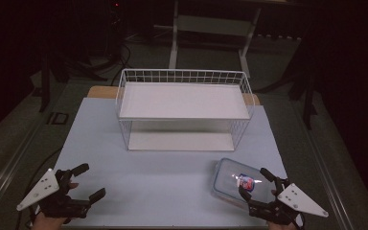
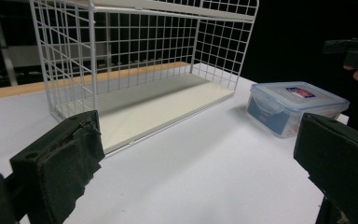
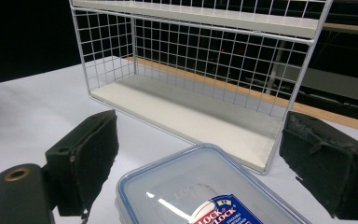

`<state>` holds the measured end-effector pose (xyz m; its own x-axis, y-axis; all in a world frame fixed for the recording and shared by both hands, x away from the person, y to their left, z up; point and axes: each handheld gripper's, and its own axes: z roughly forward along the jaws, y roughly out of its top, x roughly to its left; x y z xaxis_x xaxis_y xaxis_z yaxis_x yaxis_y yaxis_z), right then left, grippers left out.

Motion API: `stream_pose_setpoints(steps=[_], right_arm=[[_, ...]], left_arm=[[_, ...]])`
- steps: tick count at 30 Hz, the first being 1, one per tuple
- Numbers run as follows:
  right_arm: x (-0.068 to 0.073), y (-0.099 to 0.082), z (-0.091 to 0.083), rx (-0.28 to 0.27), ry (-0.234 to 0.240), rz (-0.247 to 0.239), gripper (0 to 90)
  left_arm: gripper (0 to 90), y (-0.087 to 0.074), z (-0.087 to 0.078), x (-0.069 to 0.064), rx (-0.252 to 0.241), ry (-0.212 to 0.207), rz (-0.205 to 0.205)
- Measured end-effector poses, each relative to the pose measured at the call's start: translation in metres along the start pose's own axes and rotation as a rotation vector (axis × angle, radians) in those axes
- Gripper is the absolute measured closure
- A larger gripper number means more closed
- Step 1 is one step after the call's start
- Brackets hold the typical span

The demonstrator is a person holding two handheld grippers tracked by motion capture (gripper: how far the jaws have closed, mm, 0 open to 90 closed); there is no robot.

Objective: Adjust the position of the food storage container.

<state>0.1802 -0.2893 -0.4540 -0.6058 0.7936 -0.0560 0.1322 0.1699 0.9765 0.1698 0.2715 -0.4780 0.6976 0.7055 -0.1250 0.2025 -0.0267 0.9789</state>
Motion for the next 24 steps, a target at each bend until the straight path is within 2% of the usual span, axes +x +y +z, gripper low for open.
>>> stream_pose_setpoints(steps=[4,6,10,13,14,19,20,24], right_arm=[[0.002,0.001,0.000,0.015,-0.021,-0.008,11.4],[0.003,0.001,0.001,0.030,-0.023,-0.003,11.4],[0.003,0.003,0.001,0.025,-0.003,0.020,11.4],[0.002,0.010,-0.001,0.008,0.022,0.059,11.4],[0.002,0.013,-0.001,0.011,0.011,0.056,11.4],[0.004,0.020,-0.003,0.009,0.022,0.039,11.4],[0.005,0.026,-0.004,0.004,0.003,0.015,11.4],[-0.004,0.034,-0.007,0.003,0.005,0.023,14.8]], left_arm=[[0.6,0.000,-0.001,0.000,-0.006,0.000,-0.009],[0.6,-0.002,-0.001,0.001,0.000,0.004,0.000],[0.6,-0.003,0.000,0.002,0.002,-0.001,-0.009],[0.6,-0.003,0.000,0.001,0.002,-0.006,-0.011],[0.6,-0.003,0.000,0.001,0.006,-0.008,-0.005],[0.6,-0.004,0.001,0.001,0.007,-0.009,-0.004],[0.6,-0.004,0.001,0.001,0.005,-0.011,-0.005],[0.6,-0.004,0.002,0.000,0.011,-0.016,0.005]])
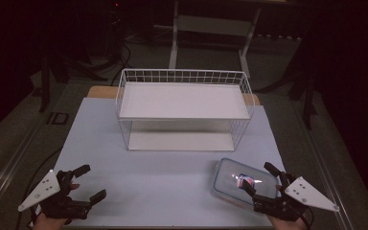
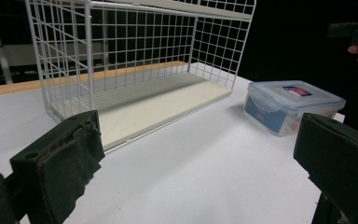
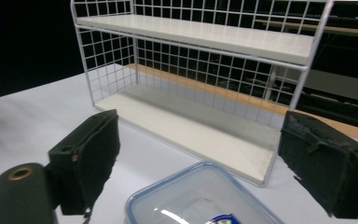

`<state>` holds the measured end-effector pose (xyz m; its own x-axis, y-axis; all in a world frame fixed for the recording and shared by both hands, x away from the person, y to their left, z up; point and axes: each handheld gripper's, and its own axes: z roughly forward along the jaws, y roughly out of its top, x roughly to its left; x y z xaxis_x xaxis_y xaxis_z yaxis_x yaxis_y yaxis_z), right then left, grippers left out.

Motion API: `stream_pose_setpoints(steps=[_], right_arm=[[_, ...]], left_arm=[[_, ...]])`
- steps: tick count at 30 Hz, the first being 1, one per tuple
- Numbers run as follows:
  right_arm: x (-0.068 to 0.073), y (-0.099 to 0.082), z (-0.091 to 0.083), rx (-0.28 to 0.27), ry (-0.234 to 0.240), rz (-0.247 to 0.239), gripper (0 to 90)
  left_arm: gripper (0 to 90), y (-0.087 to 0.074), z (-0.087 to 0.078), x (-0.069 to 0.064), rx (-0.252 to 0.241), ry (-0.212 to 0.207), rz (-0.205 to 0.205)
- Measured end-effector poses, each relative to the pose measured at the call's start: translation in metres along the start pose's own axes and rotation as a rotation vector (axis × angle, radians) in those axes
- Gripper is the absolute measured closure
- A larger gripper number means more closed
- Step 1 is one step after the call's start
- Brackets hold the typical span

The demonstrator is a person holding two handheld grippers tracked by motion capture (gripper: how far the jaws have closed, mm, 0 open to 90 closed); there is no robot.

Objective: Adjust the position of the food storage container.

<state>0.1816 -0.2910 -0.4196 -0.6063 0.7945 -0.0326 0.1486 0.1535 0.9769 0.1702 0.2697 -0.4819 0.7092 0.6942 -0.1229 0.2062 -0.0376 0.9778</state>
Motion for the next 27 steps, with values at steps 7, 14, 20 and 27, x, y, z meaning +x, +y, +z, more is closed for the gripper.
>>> stream_pose_setpoints(steps=[7,14,20,27], right_arm=[[-0.026,0.000,-0.004,0.117,0.016,-0.004,34.4],[-0.047,-0.016,-0.016,0.189,-0.002,0.019,57.6],[-0.059,-0.033,-0.027,0.253,-0.032,0.020,75.0],[-0.073,-0.059,-0.043,0.323,-0.079,0.056,88.2]], left_arm=[[0.6,-0.001,0.001,0.000,-0.002,-0.003,-0.010],[0.6,-0.001,0.002,0.000,-0.002,-0.005,-0.010],[0.6,-0.001,0.002,0.000,-0.002,-0.008,-0.009],[0.6,-0.001,0.003,0.000,-0.001,-0.011,-0.009]])
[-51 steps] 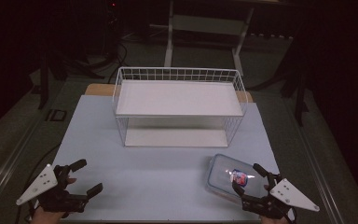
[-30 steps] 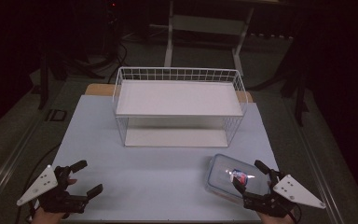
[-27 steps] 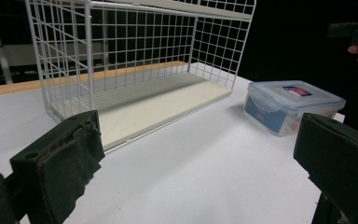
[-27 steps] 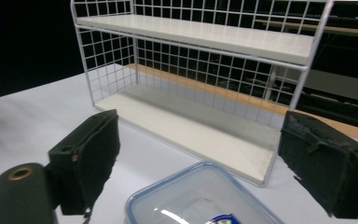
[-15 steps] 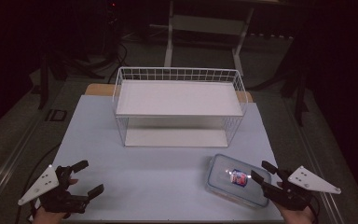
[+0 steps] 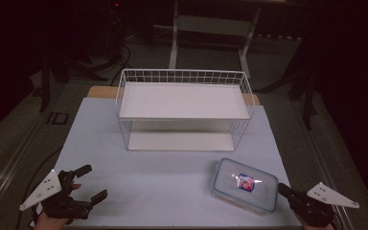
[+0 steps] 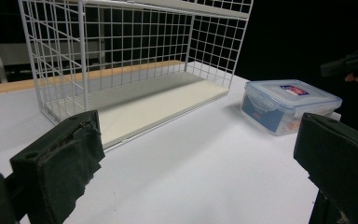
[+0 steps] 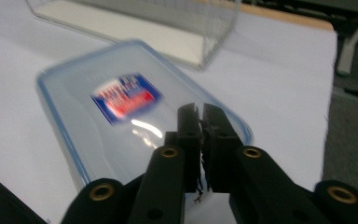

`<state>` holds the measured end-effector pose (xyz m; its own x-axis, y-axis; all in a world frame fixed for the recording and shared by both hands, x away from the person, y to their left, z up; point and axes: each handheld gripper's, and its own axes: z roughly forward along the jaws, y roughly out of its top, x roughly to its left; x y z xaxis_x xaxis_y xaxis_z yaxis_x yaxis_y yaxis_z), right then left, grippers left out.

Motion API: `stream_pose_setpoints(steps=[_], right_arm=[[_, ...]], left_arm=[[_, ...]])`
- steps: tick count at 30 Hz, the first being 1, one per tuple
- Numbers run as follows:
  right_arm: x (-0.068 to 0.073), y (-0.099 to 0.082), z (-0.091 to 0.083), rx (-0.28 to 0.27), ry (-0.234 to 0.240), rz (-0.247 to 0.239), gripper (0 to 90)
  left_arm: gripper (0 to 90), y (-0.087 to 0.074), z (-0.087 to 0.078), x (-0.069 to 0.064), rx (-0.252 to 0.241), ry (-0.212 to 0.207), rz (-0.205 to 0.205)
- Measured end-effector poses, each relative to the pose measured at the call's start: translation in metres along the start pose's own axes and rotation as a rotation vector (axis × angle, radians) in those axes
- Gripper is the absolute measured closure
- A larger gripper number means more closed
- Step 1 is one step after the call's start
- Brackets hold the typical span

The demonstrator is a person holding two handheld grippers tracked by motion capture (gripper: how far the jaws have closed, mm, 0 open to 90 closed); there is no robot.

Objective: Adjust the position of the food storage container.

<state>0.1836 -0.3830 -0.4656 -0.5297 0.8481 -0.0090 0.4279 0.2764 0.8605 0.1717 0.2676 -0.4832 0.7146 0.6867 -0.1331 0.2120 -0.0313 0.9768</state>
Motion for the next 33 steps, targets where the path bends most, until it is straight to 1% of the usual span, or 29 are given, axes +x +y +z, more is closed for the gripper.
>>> stream_pose_setpoints(steps=[6,7,8,10,11,12,14,16,17,19,21,23,24,27,28,30,33], right_arm=[[-0.010,-0.022,-0.001,0.060,-0.041,0.029,89.9],[-0.010,-0.022,-0.001,0.060,-0.041,0.029,89.9],[-0.013,-0.029,0.002,0.074,-0.047,0.044,89.9],[-0.014,-0.031,0.004,0.078,-0.047,0.047,89.9],[-0.015,-0.034,0.009,0.087,-0.038,0.046,89.9],[-0.015,-0.034,0.009,0.087,-0.038,0.046,89.9],[-0.015,-0.034,0.014,0.090,-0.021,0.036,90.0],[-0.015,-0.032,0.016,0.094,-0.026,0.028,90.0],[-0.017,-0.031,0.016,0.092,-0.021,0.035,90.0],[-0.018,-0.029,0.018,0.094,-0.023,0.034,90.0],[-0.018,-0.027,0.020,0.099,-0.015,0.032,90.0],[-0.017,-0.026,0.022,0.099,-0.011,0.031,90.0],[-0.015,-0.024,0.026,0.101,0.000,0.025,90.0],[-0.013,-0.021,0.031,0.101,0.009,0.019,90.0],[-0.010,-0.018,0.036,0.103,0.022,0.013,90.0],[-0.007,-0.015,0.041,0.104,0.035,0.004,90.0],[-0.007,-0.015,0.042,0.102,0.047,0.012,90.0]], left_arm=[[0.6,0.000,0.000,-0.001,0.005,0.001,0.005],[0.6,0.000,0.000,-0.001,0.004,0.000,0.004],[0.6,0.000,0.000,-0.001,0.003,0.000,0.003],[0.6,0.000,0.000,0.000,-0.003,0.000,-0.001],[0.6,0.000,0.000,0.000,-0.006,-0.002,-0.005],[0.6,0.000,0.000,0.000,-0.006,-0.002,-0.005],[0.6,-0.001,0.000,0.000,-0.004,-0.002,-0.004],[0.6,-0.001,0.001,0.000,0.001,-0.003,0.001],[0.6,-0.001,0.001,0.000,0.001,-0.003,0.000],[0.6,-0.001,0.002,0.000,0.003,-0.007,-0.003],[0.6,-0.001,0.003,0.000,0.006,-0.008,-0.005],[0.6,-0.001,0.003,0.000,0.010,-0.008,0.001],[0.6,-0.001,0.003,-0.001,0.010,-0.010,0.000],[0.6,-0.001,0.003,-0.001,0.010,-0.010,0.000],[0.6,-0.002,0.003,-0.001,0.013,-0.011,0.000],[0.6,-0.002,0.003,-0.001,0.014,-0.011,0.002],[0.6,-0.002,0.003,-0.001,0.016,-0.010,0.005]])
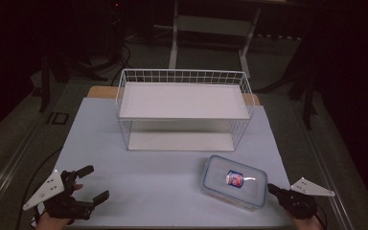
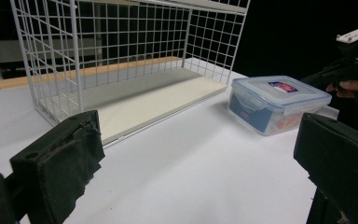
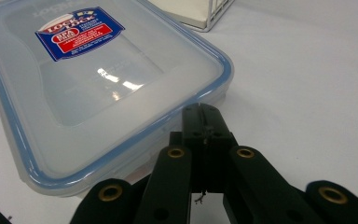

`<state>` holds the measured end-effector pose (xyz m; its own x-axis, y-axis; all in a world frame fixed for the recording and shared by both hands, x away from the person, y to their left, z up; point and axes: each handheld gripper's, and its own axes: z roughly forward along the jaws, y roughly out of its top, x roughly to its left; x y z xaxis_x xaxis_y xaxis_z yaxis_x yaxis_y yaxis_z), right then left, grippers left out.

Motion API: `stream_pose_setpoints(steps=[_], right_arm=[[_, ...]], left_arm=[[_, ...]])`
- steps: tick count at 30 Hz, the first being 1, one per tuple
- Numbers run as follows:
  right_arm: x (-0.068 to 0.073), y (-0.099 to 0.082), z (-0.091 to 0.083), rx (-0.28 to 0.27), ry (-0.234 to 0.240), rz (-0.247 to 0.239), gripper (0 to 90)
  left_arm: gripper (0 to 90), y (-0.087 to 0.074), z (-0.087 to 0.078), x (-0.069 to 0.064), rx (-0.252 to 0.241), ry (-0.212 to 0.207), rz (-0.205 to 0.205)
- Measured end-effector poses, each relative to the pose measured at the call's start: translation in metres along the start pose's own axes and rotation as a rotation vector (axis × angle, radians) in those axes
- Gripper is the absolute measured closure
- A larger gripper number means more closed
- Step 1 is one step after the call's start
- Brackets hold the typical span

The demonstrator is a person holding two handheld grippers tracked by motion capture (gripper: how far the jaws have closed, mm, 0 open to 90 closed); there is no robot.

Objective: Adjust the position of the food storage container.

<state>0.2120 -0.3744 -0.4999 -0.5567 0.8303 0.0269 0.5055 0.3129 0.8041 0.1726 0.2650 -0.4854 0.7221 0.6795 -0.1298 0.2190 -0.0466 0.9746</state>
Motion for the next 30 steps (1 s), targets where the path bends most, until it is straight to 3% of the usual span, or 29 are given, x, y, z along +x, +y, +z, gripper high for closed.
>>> stream_pose_setpoints(steps=[9,12,16,18,30], right_arm=[[-0.005,-0.010,0.006,0.023,-0.001,0.031,90.0],[-0.004,-0.008,0.011,0.039,-0.014,0.018,90.0],[0.001,-0.005,0.023,0.063,0.002,0.004,90.0],[0.003,-0.001,0.029,0.056,0.030,0.011,90.0],[0.021,0.024,0.065,0.064,0.099,-0.054,90.0]], left_arm=[[0.6,0.000,0.000,0.000,-0.008,-0.005,-0.008],[0.6,0.000,-0.001,0.000,-0.013,-0.004,-0.010],[0.6,0.000,0.000,0.001,-0.010,-0.004,-0.009],[0.6,0.001,0.000,0.000,-0.005,-0.004,-0.004],[0.6,0.000,0.000,0.000,-0.001,-0.006,-0.010]])
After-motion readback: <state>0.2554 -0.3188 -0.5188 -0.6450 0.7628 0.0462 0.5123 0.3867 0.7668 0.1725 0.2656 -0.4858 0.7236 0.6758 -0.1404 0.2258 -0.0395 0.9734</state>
